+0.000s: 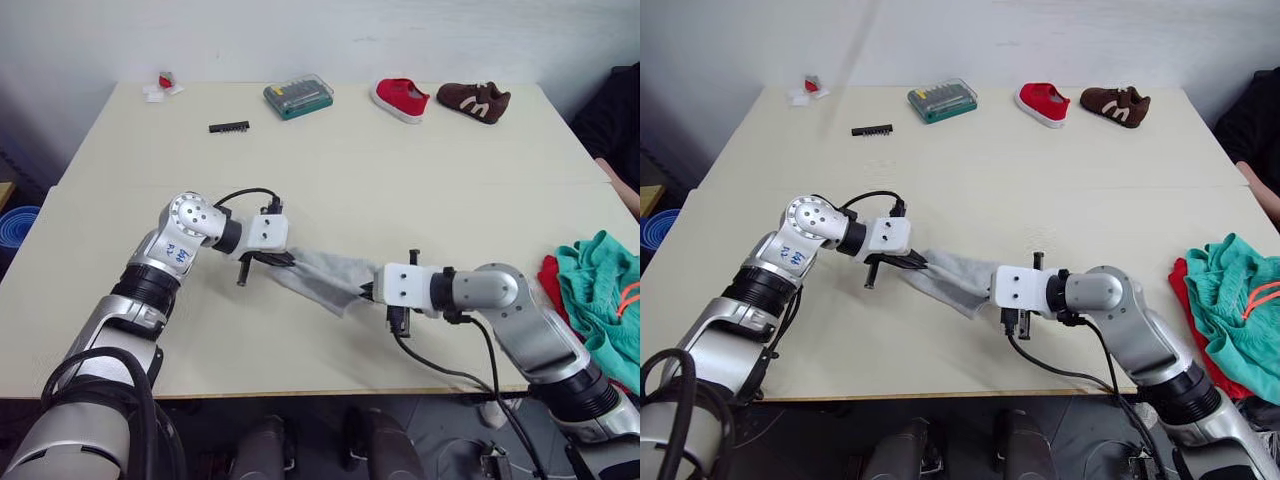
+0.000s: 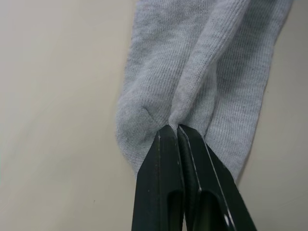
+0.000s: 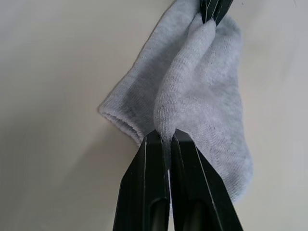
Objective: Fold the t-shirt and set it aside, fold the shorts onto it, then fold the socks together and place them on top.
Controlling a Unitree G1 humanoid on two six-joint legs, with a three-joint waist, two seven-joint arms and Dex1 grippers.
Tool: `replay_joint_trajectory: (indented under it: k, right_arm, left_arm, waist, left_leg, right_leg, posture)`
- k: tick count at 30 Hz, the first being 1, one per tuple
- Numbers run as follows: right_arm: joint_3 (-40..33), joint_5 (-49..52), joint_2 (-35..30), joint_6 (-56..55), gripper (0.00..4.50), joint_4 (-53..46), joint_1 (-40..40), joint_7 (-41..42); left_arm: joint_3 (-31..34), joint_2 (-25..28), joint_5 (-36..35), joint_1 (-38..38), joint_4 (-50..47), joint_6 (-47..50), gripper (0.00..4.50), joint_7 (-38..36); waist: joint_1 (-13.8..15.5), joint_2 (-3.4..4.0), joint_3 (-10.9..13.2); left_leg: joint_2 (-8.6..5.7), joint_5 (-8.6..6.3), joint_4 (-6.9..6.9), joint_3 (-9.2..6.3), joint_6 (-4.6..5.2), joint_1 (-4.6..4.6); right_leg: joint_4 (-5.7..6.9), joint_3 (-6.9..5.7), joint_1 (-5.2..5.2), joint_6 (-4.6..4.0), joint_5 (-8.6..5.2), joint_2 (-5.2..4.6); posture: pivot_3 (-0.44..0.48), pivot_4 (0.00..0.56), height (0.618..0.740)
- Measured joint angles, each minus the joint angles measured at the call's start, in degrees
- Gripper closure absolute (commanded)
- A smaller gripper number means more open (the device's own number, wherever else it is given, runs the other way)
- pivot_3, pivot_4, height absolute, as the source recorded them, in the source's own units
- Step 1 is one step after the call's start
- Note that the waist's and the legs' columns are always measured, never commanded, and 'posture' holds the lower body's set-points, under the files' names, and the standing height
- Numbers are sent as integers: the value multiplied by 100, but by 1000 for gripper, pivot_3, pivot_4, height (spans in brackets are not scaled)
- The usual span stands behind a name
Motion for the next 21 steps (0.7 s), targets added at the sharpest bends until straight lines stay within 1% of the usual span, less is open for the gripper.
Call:
replay_joint_trajectory:
  k: [5,13,16,18,21]
  right_arm:
    - [115,8,94,390,4454,-297,199,-113]
    - [114,109,94,543,4454,-406,208,-184]
    - [114,147,86,531,4500,-406,208,-170]
    - [113,211,86,591,4500,-406,205,-163]
    - [62,474,88,828,3772,-411,208,-97]
  left_arm:
    - [81,16,-22,-130,342,-340,4500,-469]
    - [403,-27,-88,-302,486,-276,4500,-632]
    - [514,-84,-222,-290,423,53,3831,-815]
    - [582,-20,-393,-212,213,363,3234,-1073]
    - [662,236,-624,-52,-256,803,2255,-1445]
  waist:
    - [0,0,0]
    - [2,0,0]
    - [2,0,0]
    - [-12,0,0]
    - [-43,0,0]
  left_leg:
    - [0,0,0,1,0,0]
    - [-1,-1,3,0,3,-1]
    - [-1,-1,3,1,3,-2]
    - [-1,-1,3,2,3,-2]
    - [2,0,2,2,1,-1]
  right_leg:
    - [1,0,-2,-1,0,1]
    - [2,0,-1,0,0,1]
    - [3,-2,-1,0,0,3]
    - [3,0,-2,0,0,5]
    - [5,1,-3,0,0,7]
  posture:
    - [0,150,740]
    - [0,150,740]
    - [0,150,740]
    - [0,150,740]
    - [0,150,740]
